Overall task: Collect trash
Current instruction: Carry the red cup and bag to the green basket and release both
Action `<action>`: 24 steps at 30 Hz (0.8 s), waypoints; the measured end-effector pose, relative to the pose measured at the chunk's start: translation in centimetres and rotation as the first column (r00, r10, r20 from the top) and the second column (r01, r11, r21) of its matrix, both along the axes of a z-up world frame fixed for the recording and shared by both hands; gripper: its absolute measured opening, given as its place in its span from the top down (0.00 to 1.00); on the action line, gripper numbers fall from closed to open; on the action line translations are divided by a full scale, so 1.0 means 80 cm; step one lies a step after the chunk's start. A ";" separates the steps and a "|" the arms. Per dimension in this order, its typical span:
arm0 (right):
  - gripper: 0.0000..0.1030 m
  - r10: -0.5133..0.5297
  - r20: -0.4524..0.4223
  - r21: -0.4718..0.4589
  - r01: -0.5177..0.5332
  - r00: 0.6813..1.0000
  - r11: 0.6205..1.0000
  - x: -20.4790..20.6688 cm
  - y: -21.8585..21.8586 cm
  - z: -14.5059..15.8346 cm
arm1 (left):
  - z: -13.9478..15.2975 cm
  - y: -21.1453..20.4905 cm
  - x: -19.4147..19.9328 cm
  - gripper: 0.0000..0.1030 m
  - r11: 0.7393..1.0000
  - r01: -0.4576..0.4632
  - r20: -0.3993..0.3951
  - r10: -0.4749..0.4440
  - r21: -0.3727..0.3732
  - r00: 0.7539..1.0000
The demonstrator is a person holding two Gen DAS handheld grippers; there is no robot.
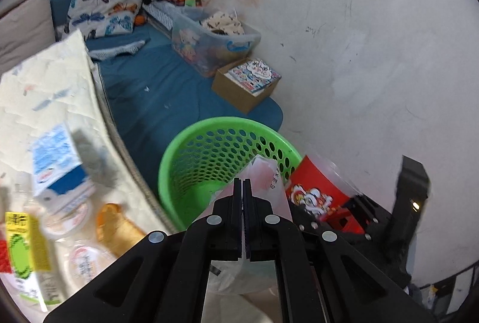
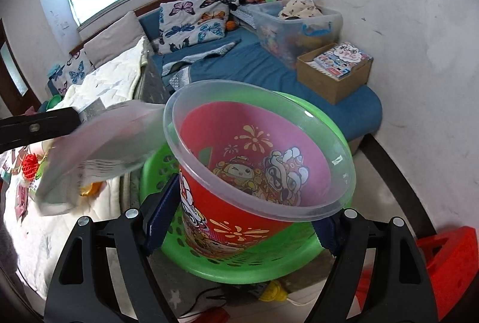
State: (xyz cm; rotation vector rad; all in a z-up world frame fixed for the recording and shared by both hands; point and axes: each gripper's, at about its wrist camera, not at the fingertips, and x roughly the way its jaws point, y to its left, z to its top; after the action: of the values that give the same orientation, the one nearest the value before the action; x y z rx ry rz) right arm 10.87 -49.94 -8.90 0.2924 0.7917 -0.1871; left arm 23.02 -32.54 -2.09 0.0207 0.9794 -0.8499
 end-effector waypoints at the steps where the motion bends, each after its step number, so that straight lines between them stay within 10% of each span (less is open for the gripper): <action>1: 0.24 -0.002 -0.001 -0.002 0.002 1.000 1.000 0.000 -0.001 0.001 | -0.006 -0.005 0.003 0.98 1.000 0.000 -0.013 0.000 0.007 1.000; 10: 0.24 -0.012 -0.007 -0.024 0.012 1.000 1.000 0.000 -0.005 0.001 | -0.016 -0.003 0.009 0.65 1.000 -0.020 -0.019 0.020 0.007 1.000; 24: 0.23 -0.006 -0.066 -0.037 0.003 0.998 0.999 0.041 0.001 -0.029 | 0.012 0.102 -0.031 0.51 0.995 -0.104 0.054 0.104 -0.003 0.993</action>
State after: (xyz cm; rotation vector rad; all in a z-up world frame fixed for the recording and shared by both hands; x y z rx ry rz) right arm 14.14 -49.89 -11.21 0.2542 0.8525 -0.2162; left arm 20.55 -24.38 -1.12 -0.0073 0.9220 -0.7504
